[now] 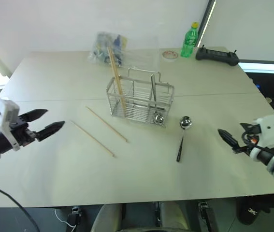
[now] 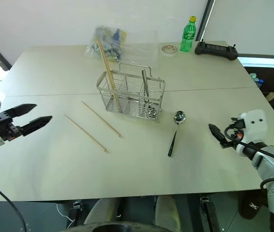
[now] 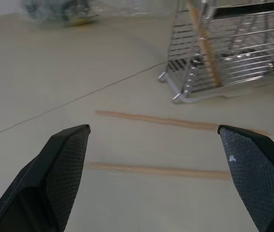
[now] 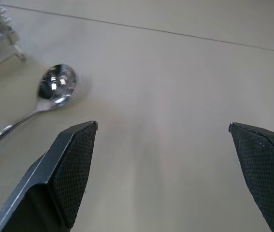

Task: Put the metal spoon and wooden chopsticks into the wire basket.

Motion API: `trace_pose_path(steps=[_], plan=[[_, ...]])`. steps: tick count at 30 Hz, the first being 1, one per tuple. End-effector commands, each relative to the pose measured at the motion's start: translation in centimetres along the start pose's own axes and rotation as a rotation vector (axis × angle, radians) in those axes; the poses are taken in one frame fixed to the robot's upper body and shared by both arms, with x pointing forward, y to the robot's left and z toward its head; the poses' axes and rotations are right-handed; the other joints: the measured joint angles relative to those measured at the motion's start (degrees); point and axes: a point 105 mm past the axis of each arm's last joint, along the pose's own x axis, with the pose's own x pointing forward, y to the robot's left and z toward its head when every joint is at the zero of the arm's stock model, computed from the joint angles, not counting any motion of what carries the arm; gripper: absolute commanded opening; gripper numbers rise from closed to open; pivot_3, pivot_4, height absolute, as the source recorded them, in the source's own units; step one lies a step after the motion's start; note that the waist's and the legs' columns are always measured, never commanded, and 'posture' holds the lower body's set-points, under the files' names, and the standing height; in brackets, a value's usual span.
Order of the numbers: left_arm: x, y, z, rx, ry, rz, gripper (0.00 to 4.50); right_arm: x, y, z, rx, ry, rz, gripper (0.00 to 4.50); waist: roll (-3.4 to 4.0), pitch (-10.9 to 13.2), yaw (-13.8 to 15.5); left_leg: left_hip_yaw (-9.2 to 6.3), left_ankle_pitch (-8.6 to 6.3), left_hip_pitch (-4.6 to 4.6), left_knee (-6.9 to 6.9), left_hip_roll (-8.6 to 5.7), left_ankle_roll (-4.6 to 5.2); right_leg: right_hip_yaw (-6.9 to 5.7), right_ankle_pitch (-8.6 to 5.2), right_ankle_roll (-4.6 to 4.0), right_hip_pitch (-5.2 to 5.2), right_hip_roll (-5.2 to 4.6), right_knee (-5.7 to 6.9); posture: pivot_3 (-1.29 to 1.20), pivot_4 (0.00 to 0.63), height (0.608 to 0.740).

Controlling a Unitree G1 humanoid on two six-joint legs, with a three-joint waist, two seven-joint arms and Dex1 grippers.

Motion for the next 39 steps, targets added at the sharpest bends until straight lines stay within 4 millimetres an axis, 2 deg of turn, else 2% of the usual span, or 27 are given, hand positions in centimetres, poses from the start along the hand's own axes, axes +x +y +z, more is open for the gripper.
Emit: trace_pose_path(steps=[1,5,10,13,16,21,27,33,39], plan=[[1.3,-3.8,2.2,0.073,-0.003,-0.198,4.47,0.0,2.6,1.7,0.017,0.008,0.058,4.5,0.0,0.0,0.0,0.01,0.0,0.0,0.0,0.0,0.0,0.0,0.0,0.0,0.0,0.0,0.0,0.0,0.15,0.707],[2.1,-6.2,3.5,0.131,0.001,-0.328,4.47,0.1,4.7,1.6,0.094,0.121,0.109,4.5,-0.01,0.0,0.1,-0.01,0.0,-0.01,0.0,0.01,0.01,-0.01,-0.01,-0.01,0.0,0.02,0.0,0.0,0.15,0.707],[2.7,-6.7,4.6,0.153,-0.026,-0.378,4.47,0.7,6.4,1.4,0.144,0.232,0.128,4.5,0.02,0.0,0.0,0.01,0.01,-0.04,0.0,-0.01,0.02,-0.01,0.0,-0.02,-0.04,0.03,-0.02,0.0,0.15,0.707],[2.9,-7.6,4.6,0.164,-0.012,-0.443,4.47,2.4,6.6,1.4,0.243,0.237,0.095,4.5,0.01,0.0,0.0,0.04,0.01,-0.02,-0.01,-0.02,0.02,-0.02,0.0,-0.02,-0.03,0.04,-0.02,0.0,0.15,0.707],[3.0,-8.3,4.2,0.168,0.008,-0.498,4.47,3.9,6.7,1.8,0.257,0.254,0.065,4.5,0.08,0.1,-0.1,0.09,0.01,-0.06,-0.01,-0.05,0.02,-0.03,0.0,-0.03,-0.07,0.04,-0.03,0.0,0.15,0.707],[3.4,-8.6,3.7,0.181,0.019,-0.523,4.47,5.8,6.8,1.8,0.268,0.315,0.038,4.5,0.08,0.1,-0.2,0.13,0.02,-0.08,-0.02,-0.07,0.03,-0.04,0.0,-0.03,-0.09,0.05,-0.03,0.0,0.15,0.707],[3.7,-8.8,4.2,0.181,-0.017,-0.518,4.47,7.4,6.5,1.1,0.324,0.383,-0.021,4.5,0.09,0.1,-0.4,0.14,0.03,-0.08,-0.02,-0.1,0.04,-0.05,0.01,-0.02,-0.08,0.06,-0.02,0.0,0.15,0.707],[3.7,-9.1,4.2,0.183,-0.025,-0.507,4.47,8.9,7.2,0.8,0.382,0.431,-0.056,4.5,0.07,0.1,-1.4,0.12,0.03,-0.05,-0.02,-0.14,0.04,-0.05,0.01,-0.02,-0.07,0.1,0.04,0.0,0.15,0.707],[3.9,-9.1,4.7,0.185,-0.049,-0.494,4.47,9.4,8.6,0.7,0.352,0.462,-0.045,4.5,0.04,0.0,-1.6,0.12,0.03,0.06,-0.01,-0.13,0.05,-0.05,0.02,-0.02,0.01,0.15,0.07,0.0,0.15,0.707]])
